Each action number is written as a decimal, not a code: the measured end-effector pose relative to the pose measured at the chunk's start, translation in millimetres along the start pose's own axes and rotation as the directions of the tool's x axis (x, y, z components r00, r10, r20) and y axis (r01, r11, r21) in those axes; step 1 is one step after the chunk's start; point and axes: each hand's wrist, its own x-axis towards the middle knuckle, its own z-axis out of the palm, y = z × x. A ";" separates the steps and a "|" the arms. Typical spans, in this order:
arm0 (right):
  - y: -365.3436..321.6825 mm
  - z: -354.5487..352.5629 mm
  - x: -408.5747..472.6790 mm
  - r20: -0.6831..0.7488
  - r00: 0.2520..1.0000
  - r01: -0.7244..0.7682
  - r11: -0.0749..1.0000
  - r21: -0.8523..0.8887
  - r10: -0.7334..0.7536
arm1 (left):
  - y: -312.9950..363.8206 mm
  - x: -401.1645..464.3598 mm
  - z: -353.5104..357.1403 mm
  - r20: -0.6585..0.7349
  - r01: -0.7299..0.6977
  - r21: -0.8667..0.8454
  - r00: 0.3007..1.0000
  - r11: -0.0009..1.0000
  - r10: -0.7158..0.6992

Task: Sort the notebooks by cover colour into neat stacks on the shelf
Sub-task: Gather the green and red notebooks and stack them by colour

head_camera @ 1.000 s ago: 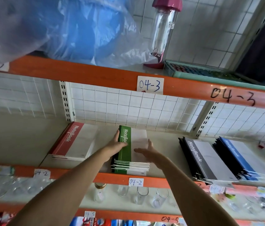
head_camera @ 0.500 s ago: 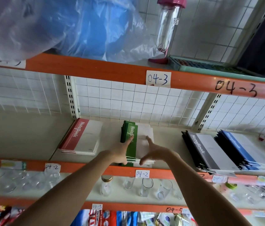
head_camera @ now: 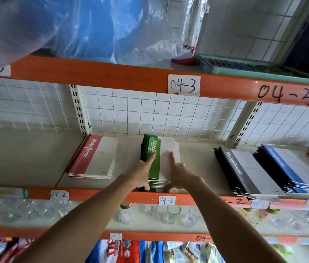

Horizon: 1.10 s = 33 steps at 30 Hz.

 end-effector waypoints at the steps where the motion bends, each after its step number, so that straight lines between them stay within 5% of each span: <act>1: 0.6 -1.4 3.4 0.001 1.000 0.014 1.000 -0.003 -0.014 | 0.9 2.5 0.1 -0.004 0.013 -0.016 1.000 1.000 -0.013; 16: 8.2 -17.9 26.2 0.068 0.994 0.092 0.995 -0.033 -0.090 | 5.7 21.0 -5.5 0.024 0.149 -0.114 0.989 0.982 -0.147; 33: 4.6 -1.4 -0.9 -0.109 0.990 0.086 0.996 -0.021 -0.088 | 8.2 -2.2 9.9 -0.121 0.083 -0.182 0.987 0.980 -0.106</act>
